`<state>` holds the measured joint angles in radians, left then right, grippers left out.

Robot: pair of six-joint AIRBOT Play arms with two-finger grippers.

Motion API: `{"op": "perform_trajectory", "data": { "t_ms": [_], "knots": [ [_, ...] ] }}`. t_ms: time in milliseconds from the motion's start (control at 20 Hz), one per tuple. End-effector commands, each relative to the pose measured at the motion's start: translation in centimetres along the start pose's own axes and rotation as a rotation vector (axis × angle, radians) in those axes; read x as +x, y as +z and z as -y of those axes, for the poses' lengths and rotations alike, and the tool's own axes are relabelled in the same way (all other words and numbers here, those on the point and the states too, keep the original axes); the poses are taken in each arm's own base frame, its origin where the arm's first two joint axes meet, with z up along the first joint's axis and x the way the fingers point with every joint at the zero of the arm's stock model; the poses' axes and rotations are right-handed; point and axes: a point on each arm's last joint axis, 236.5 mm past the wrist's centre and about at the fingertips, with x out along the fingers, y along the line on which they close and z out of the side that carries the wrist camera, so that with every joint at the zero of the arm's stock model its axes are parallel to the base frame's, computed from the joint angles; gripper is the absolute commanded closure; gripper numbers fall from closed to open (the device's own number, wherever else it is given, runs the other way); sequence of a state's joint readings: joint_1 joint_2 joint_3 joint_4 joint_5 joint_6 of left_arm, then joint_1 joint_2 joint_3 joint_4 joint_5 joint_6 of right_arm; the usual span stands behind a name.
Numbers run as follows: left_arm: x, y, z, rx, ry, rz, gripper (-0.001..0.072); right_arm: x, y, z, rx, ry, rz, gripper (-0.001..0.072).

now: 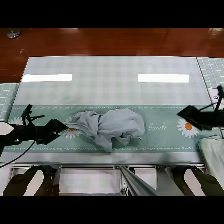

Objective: Fold the shirts.

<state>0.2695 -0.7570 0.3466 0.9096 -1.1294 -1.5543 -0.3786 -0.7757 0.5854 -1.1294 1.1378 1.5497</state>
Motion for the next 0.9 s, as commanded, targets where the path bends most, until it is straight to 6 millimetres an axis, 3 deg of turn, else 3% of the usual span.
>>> {"op": "perform_trajectory", "data": {
  "t_ms": [0, 100, 300, 500, 550, 600, 700, 750, 850],
  "knots": [
    [1.5, 0.0, 2.1, -0.081, -0.178, -0.025, 0.0006, 2.7, -5.4, 0.2, 0.079, 0.092, -0.062, 0.0099],
    [2.8, 0.7, 2.8, -0.037, -0.191, 0.009, 0.0008, 3.6, -7.4, -0.3, 0.013, 0.09, -0.118, 0.0099],
    [3.9, 4.6, 4.2, -0.053, -0.206, 0.185, 0.0009, 4.0, -10.3, -1.2, -0.077, 0.069, -0.217, 0.0099],
    [5.5, 4.7, 3.8, -0.044, -0.167, 0.154, 0.0014, 4.6, -11.3, -3.3, -0.11, 0.092, -0.232, 0.0099],
    [5.7, 4.7, 3.9, -0.056, -0.168, 0.142, 0.0072, 4.9, -11.7, -3.9, -0.126, 0.104, -0.242, 0.0099],
    [5.9, 4.6, 4.2, -0.06, -0.175, 0.118, 0.0205, 5.3, -11.9, -4.4, -0.137, 0.108, -0.249, 0.0099],
    [6.0, 4.4, 4.9, 0.026, -0.184, 0.087, 0.0623, 6.3, -12.8, -5.8, -0.125, 0.143, -0.285, 0.0099],
    [5.9, 4.5, 5.3, 0.053, -0.19, 0.078, 0.0688, 6.9, -13.4, -6.8, -0.124, 0.174, -0.308, 0.0099],
    [5.5, 4.9, 6.3, 0.082, -0.207, 0.077, 0.0688, 7.9, -14.2, -8.4, -0.113, 0.217, -0.338, 0.0099]
  ]
}}
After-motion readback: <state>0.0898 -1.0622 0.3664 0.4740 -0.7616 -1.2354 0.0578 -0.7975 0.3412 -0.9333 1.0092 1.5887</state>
